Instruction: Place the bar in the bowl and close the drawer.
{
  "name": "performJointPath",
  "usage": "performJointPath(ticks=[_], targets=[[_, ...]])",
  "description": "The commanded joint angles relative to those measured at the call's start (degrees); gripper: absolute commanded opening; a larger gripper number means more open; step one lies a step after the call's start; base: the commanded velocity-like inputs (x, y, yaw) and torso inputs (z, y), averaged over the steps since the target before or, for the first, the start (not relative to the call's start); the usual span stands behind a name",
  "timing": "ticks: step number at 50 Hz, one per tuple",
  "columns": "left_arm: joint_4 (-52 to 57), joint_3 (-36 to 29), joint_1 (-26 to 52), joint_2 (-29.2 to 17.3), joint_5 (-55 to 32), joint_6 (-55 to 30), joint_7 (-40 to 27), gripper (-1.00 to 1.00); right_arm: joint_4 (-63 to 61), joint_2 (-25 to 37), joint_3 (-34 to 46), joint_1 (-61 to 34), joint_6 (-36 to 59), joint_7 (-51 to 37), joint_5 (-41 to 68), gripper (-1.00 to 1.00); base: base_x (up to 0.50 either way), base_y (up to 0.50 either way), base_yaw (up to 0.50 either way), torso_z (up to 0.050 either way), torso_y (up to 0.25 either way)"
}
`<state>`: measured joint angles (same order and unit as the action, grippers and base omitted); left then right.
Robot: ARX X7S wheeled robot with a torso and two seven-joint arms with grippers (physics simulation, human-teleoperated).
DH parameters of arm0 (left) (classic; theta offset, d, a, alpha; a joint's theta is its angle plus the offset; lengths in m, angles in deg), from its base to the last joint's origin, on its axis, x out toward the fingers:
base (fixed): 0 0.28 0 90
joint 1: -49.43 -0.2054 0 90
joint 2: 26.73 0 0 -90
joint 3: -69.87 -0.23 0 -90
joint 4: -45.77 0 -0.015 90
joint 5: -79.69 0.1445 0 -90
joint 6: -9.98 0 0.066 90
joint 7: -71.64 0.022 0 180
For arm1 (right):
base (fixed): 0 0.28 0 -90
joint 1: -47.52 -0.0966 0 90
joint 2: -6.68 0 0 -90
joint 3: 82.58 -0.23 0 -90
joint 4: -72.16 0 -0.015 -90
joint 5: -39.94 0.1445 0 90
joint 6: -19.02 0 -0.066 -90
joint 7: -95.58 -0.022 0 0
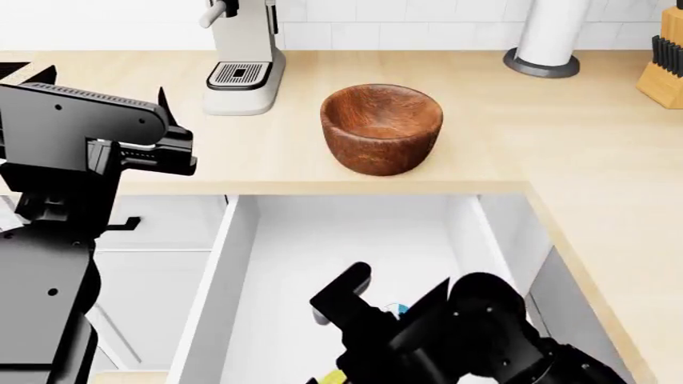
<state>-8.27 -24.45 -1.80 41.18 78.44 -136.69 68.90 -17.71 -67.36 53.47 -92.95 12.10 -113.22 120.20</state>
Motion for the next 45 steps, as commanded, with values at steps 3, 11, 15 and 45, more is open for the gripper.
performJointPath(ticks=[3, 11, 15, 45], targets=[[0.1, -0.2, 0.0, 0.0, -0.1, 0.0, -0.1, 1.00, 0.1, 1.3, 3.0, -0.1, -2.0, 1.4, -2.7, 1.00, 0.00, 0.00, 0.00, 0.000, 0.000], [0.4, -0.1, -0.2, -0.2, -0.2, -0.2, -0.1, 1.00, 1.1, 1.5, 4.8, -0.2, -4.1, 3.7, -5.0, 1.00, 0.00, 0.00, 0.00, 0.000, 0.000], [0.4, -0.2, -0.3, -0.3, -0.2, -0.2, -0.2, 1.00, 1.7, 1.7, 6.0, 0.2, -5.5, 5.1, -6.6, 1.00, 0.00, 0.00, 0.00, 0.000, 0.000], [-0.4, -0.9, -0.6, -0.6, 0.0, 0.6, -0.8, 1.00, 5.5, 2.4, 12.5, 1.4, -11.7, 12.9, -13.4, 1.00, 0.00, 0.00, 0.00, 0.000, 0.000]])
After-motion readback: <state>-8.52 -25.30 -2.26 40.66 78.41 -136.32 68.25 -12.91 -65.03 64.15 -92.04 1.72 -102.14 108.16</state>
